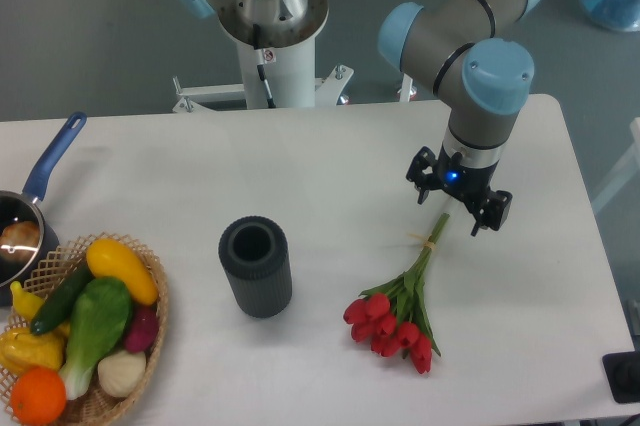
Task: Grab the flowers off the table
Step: 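Lower the open gripper down onto the green tulip stems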
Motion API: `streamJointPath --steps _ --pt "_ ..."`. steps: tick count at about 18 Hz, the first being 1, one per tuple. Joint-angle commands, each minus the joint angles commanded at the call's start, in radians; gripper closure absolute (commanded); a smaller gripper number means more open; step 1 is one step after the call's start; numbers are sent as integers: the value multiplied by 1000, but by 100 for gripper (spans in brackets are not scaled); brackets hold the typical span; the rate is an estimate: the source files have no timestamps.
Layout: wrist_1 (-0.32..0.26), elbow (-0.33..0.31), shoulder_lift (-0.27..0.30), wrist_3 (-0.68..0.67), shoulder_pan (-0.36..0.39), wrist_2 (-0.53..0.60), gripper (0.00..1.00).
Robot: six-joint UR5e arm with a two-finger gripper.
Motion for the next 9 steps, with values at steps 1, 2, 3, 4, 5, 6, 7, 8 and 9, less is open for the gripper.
streamJointPath --steps 1,2,3,4,5,6,7,8,9 --pt "2 0 -2 0 0 0 0" --pt "3 2 -2 0 0 0 0" --pt "3 2 0 2 2 -3 0" --pt "3 6 2 0 2 -18 0" --pt "3 8 3 2 -2 -41 0" --pt "6 8 0 -1 -11 -64 0" --pt "29 -1 -3 -5 -20 -67 0" --pt "75 -15 -8 -14 -24 -67 0" --pt "125 -41 -15 -18 -20 -75 0"
